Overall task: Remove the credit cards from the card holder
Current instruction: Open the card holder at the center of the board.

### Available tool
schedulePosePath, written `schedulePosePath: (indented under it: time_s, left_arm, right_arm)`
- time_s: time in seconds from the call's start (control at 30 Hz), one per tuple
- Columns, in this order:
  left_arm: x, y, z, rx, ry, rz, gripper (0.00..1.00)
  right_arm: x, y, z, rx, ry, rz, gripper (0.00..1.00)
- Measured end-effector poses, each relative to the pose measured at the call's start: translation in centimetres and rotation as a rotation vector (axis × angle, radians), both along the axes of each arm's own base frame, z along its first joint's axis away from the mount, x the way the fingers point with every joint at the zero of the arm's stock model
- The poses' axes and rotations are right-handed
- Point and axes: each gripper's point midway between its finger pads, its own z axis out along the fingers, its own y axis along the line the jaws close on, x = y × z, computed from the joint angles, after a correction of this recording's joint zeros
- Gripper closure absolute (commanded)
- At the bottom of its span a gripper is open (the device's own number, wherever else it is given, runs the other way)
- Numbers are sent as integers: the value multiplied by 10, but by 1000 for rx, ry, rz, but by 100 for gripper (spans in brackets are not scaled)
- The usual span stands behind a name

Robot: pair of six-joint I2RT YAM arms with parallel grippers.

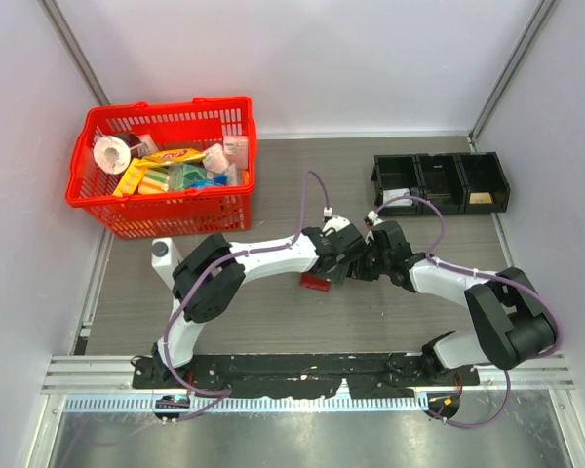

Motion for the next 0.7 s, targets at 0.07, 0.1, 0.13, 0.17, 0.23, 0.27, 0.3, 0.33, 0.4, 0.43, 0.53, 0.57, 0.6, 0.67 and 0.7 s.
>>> schedulePosePath:
  time_s: [0.07, 0.1, 0.13, 0.17, 0.23, 0.27, 0.3, 0.33, 0.4, 0.43, 0.53, 0.57, 0.6, 0.67, 0.7]
  left_arm:
    - [1, 0, 0, 0, -6, 4, 16]
    - [2, 0, 1, 0, -8, 7, 20]
    - [2, 0, 1, -3, -11, 11, 23]
    - [2, -1, 1, -8, -11, 15, 26]
    - [2, -3, 3, -27, -14, 22, 30]
    - [2, -3, 5, -40, -14, 25, 31]
    - [2, -2, 7, -54, -14, 28, 31]
    - [2, -1, 11, -66, -16, 32, 32]
    - [5, 4, 19, -85, -24, 47, 31]
    - [7, 7, 22, -91, -30, 56, 32]
    - [20, 17, 34, -111, -49, 94, 32]
    - [26, 21, 37, -114, -57, 110, 32]
    - [30, 25, 38, -113, -61, 122, 33]
    - [39, 34, 38, -110, -66, 151, 35]
    - [42, 38, 37, -105, -66, 161, 36]
  right_arm:
    - [-1, 0, 3, -1, -9, 5, 99]
    - [-1, -1, 4, -2, -12, 9, 99]
    - [-2, -1, 5, -4, -13, 11, 99]
    - [-3, -1, 6, -6, -15, 14, 99]
    - [-4, -3, 6, -13, -18, 22, 99]
    - [-5, -3, 6, -17, -18, 26, 99]
    - [-6, -4, 6, -21, -18, 31, 99]
    - [-6, -4, 5, -25, -17, 34, 99]
    - [-8, -6, 4, -37, -15, 45, 99]
    - [-10, -7, 2, -43, -8, 49, 99]
    - [-15, -9, -1, -58, 7, 59, 99]
    - [-16, -10, -2, -63, 11, 62, 99]
    - [-17, -11, -3, -68, 18, 65, 99]
    - [-20, -12, -5, -76, 29, 69, 99]
    - [-22, -13, -6, -81, 35, 71, 99]
